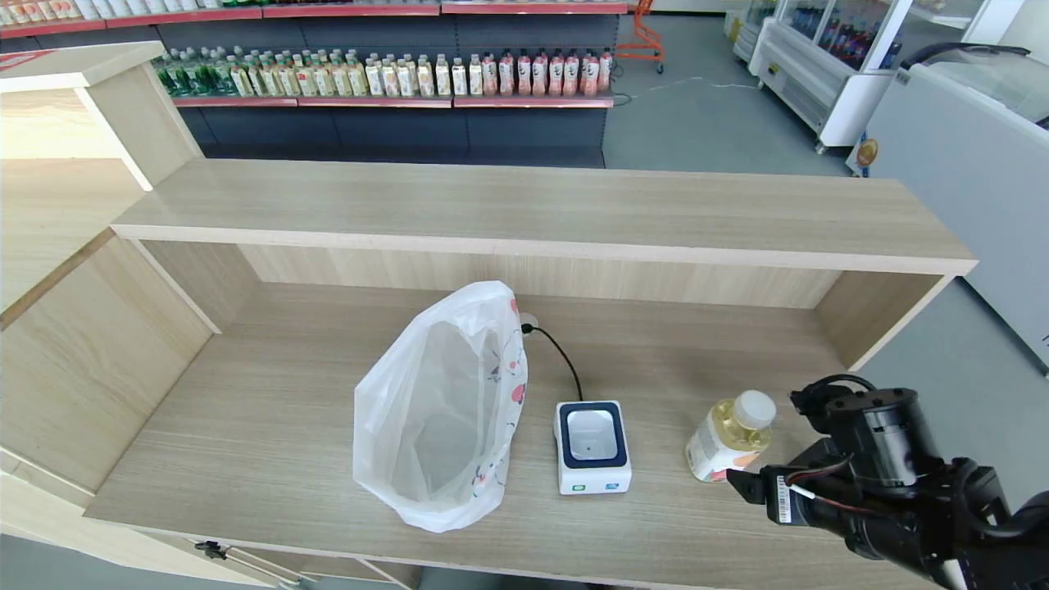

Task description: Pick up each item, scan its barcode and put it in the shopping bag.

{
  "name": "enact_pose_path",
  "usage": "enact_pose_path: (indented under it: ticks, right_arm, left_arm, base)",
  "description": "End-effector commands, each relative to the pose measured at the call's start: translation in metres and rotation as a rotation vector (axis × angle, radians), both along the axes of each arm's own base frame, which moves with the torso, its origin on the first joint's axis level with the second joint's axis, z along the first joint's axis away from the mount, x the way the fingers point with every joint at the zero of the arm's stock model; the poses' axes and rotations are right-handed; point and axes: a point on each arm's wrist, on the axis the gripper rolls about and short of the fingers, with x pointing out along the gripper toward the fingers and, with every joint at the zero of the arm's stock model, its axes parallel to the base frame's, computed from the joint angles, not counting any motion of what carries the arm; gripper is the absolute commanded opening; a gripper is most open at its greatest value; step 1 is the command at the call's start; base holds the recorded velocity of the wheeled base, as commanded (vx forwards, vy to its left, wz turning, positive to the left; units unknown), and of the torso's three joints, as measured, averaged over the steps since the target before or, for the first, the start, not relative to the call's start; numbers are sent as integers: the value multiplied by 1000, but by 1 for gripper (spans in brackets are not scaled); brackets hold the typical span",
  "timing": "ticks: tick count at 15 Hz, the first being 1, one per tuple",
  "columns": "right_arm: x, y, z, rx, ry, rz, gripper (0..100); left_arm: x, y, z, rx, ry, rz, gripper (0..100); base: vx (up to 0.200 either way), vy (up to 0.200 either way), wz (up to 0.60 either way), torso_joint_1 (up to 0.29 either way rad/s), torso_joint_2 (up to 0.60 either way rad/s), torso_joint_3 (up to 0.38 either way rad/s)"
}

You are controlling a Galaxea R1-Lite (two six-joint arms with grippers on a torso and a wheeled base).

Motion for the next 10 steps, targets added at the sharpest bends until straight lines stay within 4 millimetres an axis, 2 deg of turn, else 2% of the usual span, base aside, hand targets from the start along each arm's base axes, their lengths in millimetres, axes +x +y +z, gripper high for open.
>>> enact_pose_path:
  ticks: [1,7,10]
  right_arm:
    - [15,6,-31,-62,60,29,100]
    - [37,25,-51,-91,-47,120,100]
    - [45,31,-53,-115,-87,155,100]
  left_arm:
    - [0,0,0,0,0,0,100]
    - [0,0,0,0,0,0,100]
    - [0,0,0,0,0,0,100]
  base:
    - [0,0,0,0,0,0]
    - [0,0,0,0,0,0]
    - [0,0,0,0,0,0]
